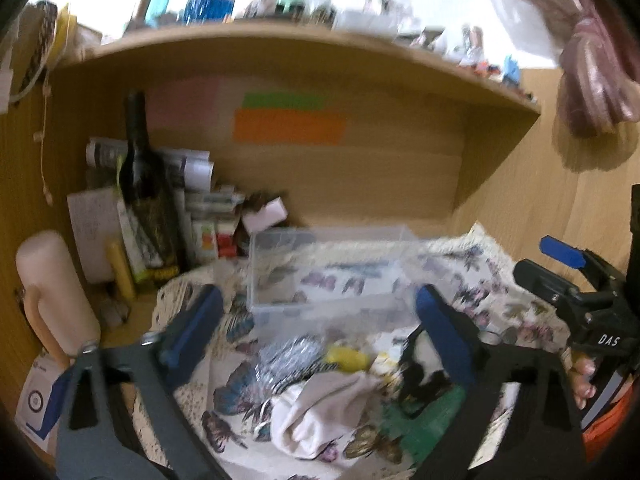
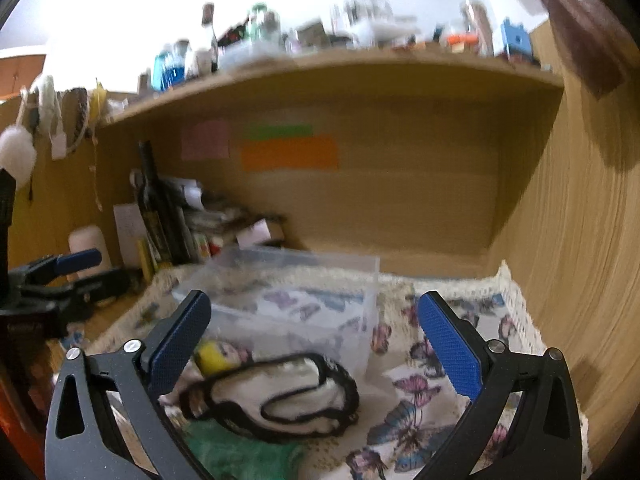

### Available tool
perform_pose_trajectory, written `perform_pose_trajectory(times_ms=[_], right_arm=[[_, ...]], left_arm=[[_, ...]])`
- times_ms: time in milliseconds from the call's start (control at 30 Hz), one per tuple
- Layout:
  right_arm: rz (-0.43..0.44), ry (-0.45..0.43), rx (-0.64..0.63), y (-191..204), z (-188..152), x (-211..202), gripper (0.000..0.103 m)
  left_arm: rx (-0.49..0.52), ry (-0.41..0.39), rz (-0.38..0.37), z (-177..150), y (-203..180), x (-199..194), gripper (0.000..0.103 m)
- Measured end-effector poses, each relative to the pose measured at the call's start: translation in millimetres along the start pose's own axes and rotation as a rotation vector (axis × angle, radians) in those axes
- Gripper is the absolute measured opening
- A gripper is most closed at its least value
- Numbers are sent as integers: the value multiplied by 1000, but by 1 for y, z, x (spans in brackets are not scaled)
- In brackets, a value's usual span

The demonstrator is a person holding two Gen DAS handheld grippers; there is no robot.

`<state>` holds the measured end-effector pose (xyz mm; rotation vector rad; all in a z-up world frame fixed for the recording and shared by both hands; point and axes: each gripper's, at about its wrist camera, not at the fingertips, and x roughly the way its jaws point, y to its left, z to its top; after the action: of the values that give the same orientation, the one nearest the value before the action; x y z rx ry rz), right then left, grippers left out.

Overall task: Organize soft objects
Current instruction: 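Grasp the white eye mask strap with the right tool while the left grasps the silver glitter pouch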

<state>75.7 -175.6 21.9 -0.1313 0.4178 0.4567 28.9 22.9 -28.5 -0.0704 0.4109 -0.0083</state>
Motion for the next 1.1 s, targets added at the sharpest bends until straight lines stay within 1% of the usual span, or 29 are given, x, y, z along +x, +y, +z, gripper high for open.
perform_pose_trajectory(times_ms=[100,200,233,333,433,467,533,567,600,633,700,733,767,800,867,900,933,967,1033,1067,1100], right_arm=[[14,69,6,-6,-13,11,97],[28,137,15,-10,-26,23,95],[30,161,18,-11,-31,28,94],[45,225,37,-16,-44,41,91],[62,273,62,-19,-50,53,90],[69,287,69,-21,-52,56,87],[81,321,83,-24,-55,64,80],[87,337,88,-24,-57,68,75],[95,357,98,-25,-58,72,71],[100,369,103,-25,-60,75,68],[126,404,114,-26,-63,80,61],[128,409,117,-25,-63,82,60],[134,412,120,-25,-64,82,54],[135,412,123,-25,-64,82,44],[124,407,128,-26,-64,82,33],[118,399,130,-27,-64,79,23],[106,393,130,-28,-64,78,18],[100,388,132,-29,-63,78,16],[103,372,142,-32,-62,73,14],[99,363,138,-32,-61,71,13],[92,351,130,-32,-59,68,13]], left_arm=[[-17,74,2,-11,9,15,81],[-32,151,18,-23,17,32,72],[-36,170,22,-25,19,37,70],[-60,232,27,-33,28,55,70],[-80,292,0,-39,34,71,70],[-85,303,0,-39,34,74,70],[-98,325,-5,-39,34,82,70],[-101,327,-10,-38,34,84,71],[-99,326,-9,-36,33,86,75],[-93,325,-1,-35,32,89,83],[-92,329,17,-32,31,95,89],[-93,337,17,-32,31,98,89],[-92,354,13,-32,31,103,89],[-91,381,8,-35,31,109,89],[-104,413,-10,-40,32,117,89],[-109,423,-17,-42,33,119,86],[-122,427,-30,-45,35,120,75],[-139,424,-41,-46,37,119,70],[-156,417,-55,-46,40,115,54],[-156,410,-55,-46,41,112,51],[-156,406,-54,-47,41,110,46]])
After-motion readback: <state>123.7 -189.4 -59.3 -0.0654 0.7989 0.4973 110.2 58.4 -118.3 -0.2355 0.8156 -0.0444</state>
